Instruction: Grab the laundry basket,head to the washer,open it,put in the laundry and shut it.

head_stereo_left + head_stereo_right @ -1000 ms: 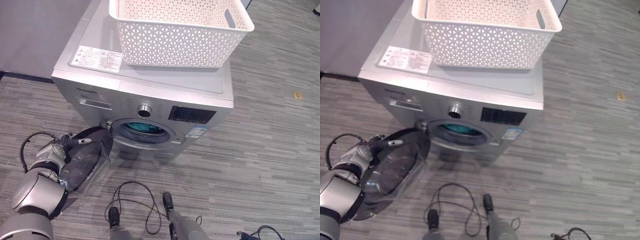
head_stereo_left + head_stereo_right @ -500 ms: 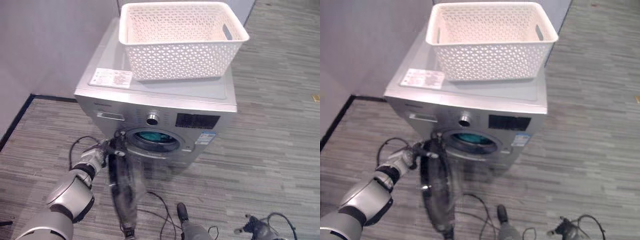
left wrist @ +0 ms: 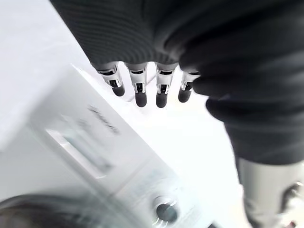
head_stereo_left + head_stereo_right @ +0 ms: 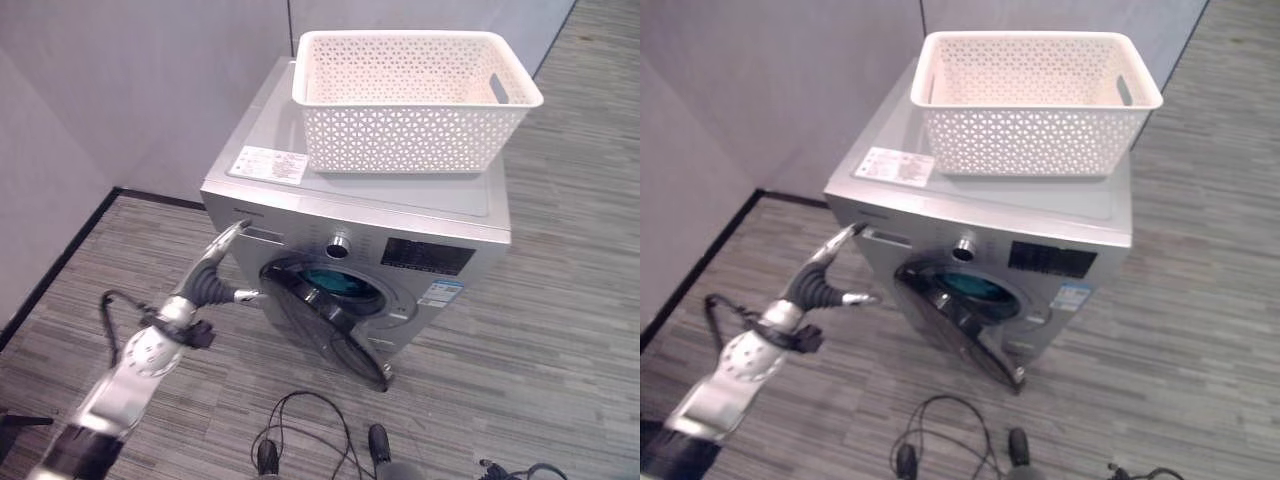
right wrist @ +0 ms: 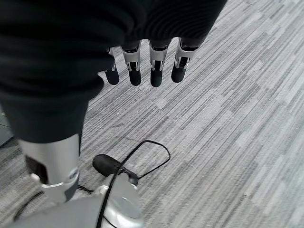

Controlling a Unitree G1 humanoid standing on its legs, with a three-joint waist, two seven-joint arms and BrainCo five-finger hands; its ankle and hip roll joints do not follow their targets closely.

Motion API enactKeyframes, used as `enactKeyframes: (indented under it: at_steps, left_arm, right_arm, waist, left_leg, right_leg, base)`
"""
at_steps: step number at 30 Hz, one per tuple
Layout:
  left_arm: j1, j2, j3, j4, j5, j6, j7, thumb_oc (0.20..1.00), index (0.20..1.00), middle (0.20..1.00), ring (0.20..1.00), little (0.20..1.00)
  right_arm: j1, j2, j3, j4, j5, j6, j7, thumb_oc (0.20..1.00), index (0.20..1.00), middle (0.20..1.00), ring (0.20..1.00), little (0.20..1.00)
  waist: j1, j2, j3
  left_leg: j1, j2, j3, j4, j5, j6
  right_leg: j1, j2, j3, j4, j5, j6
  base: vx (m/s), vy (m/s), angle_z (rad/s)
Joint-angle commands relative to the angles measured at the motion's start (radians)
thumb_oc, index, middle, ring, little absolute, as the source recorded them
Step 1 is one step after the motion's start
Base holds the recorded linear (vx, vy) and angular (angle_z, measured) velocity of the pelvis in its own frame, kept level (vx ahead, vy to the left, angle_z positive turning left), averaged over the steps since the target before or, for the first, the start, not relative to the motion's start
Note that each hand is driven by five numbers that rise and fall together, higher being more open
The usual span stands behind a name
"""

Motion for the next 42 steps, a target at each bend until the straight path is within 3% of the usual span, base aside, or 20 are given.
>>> enactKeyframes:
  at_steps: [1,2,3,5,9,10,11,13,14,16,18,20,22,25,27,28,31,36,42]
  left_arm:
    - [0.048,0.166,0.111,-0.127,-0.346,-0.056,-0.233,1.0,1.0,1.0,1.0,1.0]
    - [0.07,0.17,0.133,-0.136,-0.355,-0.053,-0.239,1.0,1.0,1.0,1.0,1.0]
    - [0.173,0.282,0.188,-0.204,-0.485,-0.037,-0.332,1.0,1.0,1.0,1.0,1.0]
    - [0.224,0.315,0.214,-0.224,-0.532,-0.022,-0.365,1.0,1.0,1.0,1.0,1.0]
    - [0.142,0.376,-0.048,-0.17,-0.344,0.006,-0.435,1.0,1.0,1.0,1.0,1.0]
    - [0.12,0.374,-0.071,-0.16,-0.34,0.003,-0.434,1.0,1.0,1.0,1.0,1.0]
    - [0.008,0.342,-0.236,-0.059,-0.072,-0.019,-0.425,1.0,1.0,1.0,1.0,1.0]
    - [-0.208,0.221,-0.48,0.12,0.203,-0.03,-0.395,1.0,1.0,1.0,1.0,1.0]
    - [-0.337,0.111,-0.625,0.252,0.311,-0.039,-0.366,1.0,1.0,1.0,1.0,1.0]
    - [-0.446,-0.091,-0.766,0.447,0.382,-0.017,-0.345,1.0,1.0,1.0,1.0,1.0]
    - [-0.478,-0.226,-0.807,0.572,0.419,0.011,-0.314,1.0,1.0,1.0,1.0,1.0]
    - [-0.486,-0.246,-0.814,0.595,0.426,0.004,-0.303,1.0,1.0,1.0,1.0,1.0]
    - [-0.589,-0.48,-0.848,0.883,0.526,0.038,-0.174,1.0,1.0,1.0,1.0,1.0]
    - [-0.731,-0.641,-0.869,1.198,0.624,0.066,-0.005,1.0,1.0,1.0,1.0,1.0]
    - [-0.787,-0.685,-0.868,1.287,0.639,0.075,0.035,1.0,1.0,1.0,1.0,1.0]
    - [-0.867,-0.725,-0.82,1.395,0.615,0.1,0.099,1.0,1.0,1.0,1.0,1.0]
    - [-0.944,-0.731,-0.775,1.483,0.608,0.12,0.134,1.0,1.0,1.0,1.0,1.0]
    - [-1.116,-0.593,-0.623,1.609,0.521,0.159,0.209,1.0,1.0,1.0,1.0,1.0]
    - [-1.249,-0.483,-0.57,1.598,0.461,0.169,0.321,1.0,1.0,1.0,1.0,1.0]
  right_arm:
    - [-0.016,-0.039,0.014,0.089,-0.061,0.001,0.035,1.0,1.0,1.0,1.0,1.0]
    - [-0.017,-0.034,0.021,0.089,-0.062,0.001,0.036,1.0,1.0,1.0,1.0,1.0]
    - [-0.003,-0.051,0.022,0.105,-0.082,-0.008,0.054,1.0,1.0,1.0,1.0,1.0]
    - [0.001,-0.049,0.03,0.112,-0.086,-0.01,0.06,1.0,1.0,1.0,1.0,1.0]
    - [-0.032,-0.04,0.067,0.12,-0.075,-0.01,0.08,1.0,1.0,1.0,1.0,1.0]
    - [-0.03,-0.042,0.063,0.12,-0.074,-0.01,0.08,1.0,1.0,1.0,1.0,1.0]
    - [-0.06,-0.033,0.098,0.097,-0.066,-0.005,0.086,1.0,1.0,1.0,1.0,1.0]
    - [-0.076,-0.033,0.128,0.052,-0.065,0.001,0.086,1.0,1.0,1.0,1.0,1.0]
    - [-0.08,-0.039,0.137,0.015,-0.066,0.006,0.085,1.0,1.0,1.0,1.0,1.0]
    - [-0.09,-0.05,0.157,-0.049,-0.062,0.007,0.076,1.0,1.0,1.0,1.0,1.0]
    - [-0.087,-0.059,0.153,-0.089,-0.052,0.008,0.06,1.0,1.0,1.0,1.0,1.0]
    - [-0.084,-0.066,0.15,-0.091,-0.051,0.009,0.06,1.0,1.0,1.0,1.0,1.0]
    - [-0.069,-0.066,0.153,-0.126,-0.04,0.014,0.031,1.0,1.0,1.0,1.0,1.0]
    - [-0.07,-0.064,0.174,-0.144,-0.027,0.008,0.001,1.0,1.0,1.0,1.0,1.0]
    - [-0.076,-0.065,0.188,-0.155,-0.02,0.005,-0.008,1.0,1.0,1.0,1.0,1.0]
    - [-0.08,-0.071,0.207,-0.188,-0.012,-0.005,-0.021,1.0,1.0,1.0,1.0,1.0]
    - [-0.073,-0.081,0.218,-0.224,-0.005,-0.012,-0.019,1.0,1.0,1.0,1.0,1.0]
    - [-0.044,-0.117,0.221,-0.358,0.007,-0.036,-0.008,1.0,1.0,1.0,1.0,1.0]
    - [-0.031,-0.132,0.224,-0.417,0.022,-0.059,-0.022,1.0,1.0,1.0,1.0,1.0]
  waist:
    - [0.04,-0.013,-0.008]
    - [0.034,-0.018,-0.011]
    - [0.05,-0.004,-0.018]
    - [0.049,-0.002,-0.023]
    - [0.022,-0.005,-0.029]
    - [0.026,-0.002,-0.029]
    - [-0.008,-0.014,-0.028]
    - [-0.03,-0.02,-0.027]
    - [-0.035,-0.021,-0.025]
    - [-0.06,-0.029,-0.021]
    - [-0.085,-0.036,-0.02]
    - [-0.08,-0.03,-0.022]
    - [-0.118,-0.042,-0.016]
    - [-0.148,-0.05,0.001]
    - [-0.159,-0.054,0.007]
    - [-0.18,-0.063,0.016]
    - [-0.204,-0.073,0.015]
    - [-0.26,-0.096,0.015]
    - [-0.282,-0.108,0.017]
  left_leg:
    - [0.142,-0.005,-0.012,0.018,-0.051,-0.02]
    - [0.142,-0.005,-0.011,0.018,-0.051,-0.02]
    - [0.145,-0.005,-0.014,0.019,-0.047,-0.021]
    - [0.147,-0.005,-0.014,0.019,-0.045,-0.021]
    - [0.154,0.0,-0.017,0.014,-0.042,-0.021]
    - [0.154,0.0,-0.018,0.014,-0.042,-0.021]
    - [0.155,0.003,-0.011,0.011,-0.042,-0.021]
    - [0.153,0.004,-0.008,0.009,-0.045,-0.02]
    - [0.149,0.003,-0.004,0.008,-0.048,-0.019]
    - [0.139,0.003,0.009,0.007,-0.052,-0.018]
    - [0.131,0.004,0.023,0.007,-0.052,-0.017]
    - [0.128,0.004,0.025,0.007,-0.052,-0.017]
    - [0.111,0.008,0.038,0.007,-0.041,-0.019]
    - [0.094,0.01,0.044,0.007,-0.033,-0.024]
    - [0.085,0.011,0.048,0.007,-0.033,-0.026]
    - [0.071,0.017,0.056,0.007,-0.029,-0.031]
    - [0.058,0.022,0.068,0.007,-0.027,-0.037]
    - [0.039,0.045,0.104,0.007,-0.019,-0.056]
    - [0.006,0.061,0.108,0.007,-0.001,-0.071]
  right_leg:
    - [-0.07,-0.021,-0.03,0.008,0.019,0.047]
    - [-0.071,-0.02,-0.03,0.008,0.019,0.047]
    - [-0.067,-0.024,-0.032,0.008,0.019,0.046]
    - [-0.064,-0.024,-0.033,0.008,0.018,0.045]
    - [-0.055,-0.02,-0.034,0.008,0.01,0.039]
    - [-0.054,-0.021,-0.035,0.008,0.01,0.039]
    - [-0.058,-0.015,-0.028,0.008,0.006,0.039]
    - [-0.063,-0.009,-0.017,0.008,0.003,0.037]
    - [-0.07,-0.005,-0.011,0.008,0.001,0.037]
    - [-0.094,0.003,0.006,0.009,0.004,0.039]
    - [-0.116,0.011,0.022,0.01,0.007,0.039]
    - [-0.119,0.011,0.024,0.011,0.008,0.039]
    - [-0.144,0.019,0.04,0.014,0.01,0.037]
    - [-0.171,0.024,0.052,0.018,0.015,0.034]
    - [-0.183,0.025,0.057,0.018,0.017,0.033]
    - [-0.208,0.028,0.065,0.021,0.025,0.033]
    - [-0.23,0.036,0.077,0.021,0.033,0.032]
    - [-0.273,0.059,0.105,0.022,0.049,0.031]
    - [-0.305,0.068,0.103,0.017,0.06,0.032]
  base:
    - [0.03,0.01,-0.06]
    - [0.04,0.008,0.05]
    - [0.03,0.007,0.16]
    - [0.04,0.0,0.05]
    - [0.03,-0.015,-0.02]
    - [0.02,-0.027,-0.05]
    - [0.02,-0.027,-0.07]
    - [0.01,-0.037,-0.04]
    - [-0.02,-0.028,-0.1]
    - [-0.04,-0.009,-0.39]
    - [-0.03,-0.006,-0.32]
    - [-0.01,-0.008,-0.52]
    - [-0.04,-0.033,-0.22]
    - [-0.04,-0.032,0.05]
    - [-0.05,-0.028,-0.21]
    - [-0.07,-0.055,-0.22]
    - [-0.01,-0.042,-0.15]
    - [0.01,-0.026,-0.27]
    - [0.01,-0.042,-0.14]
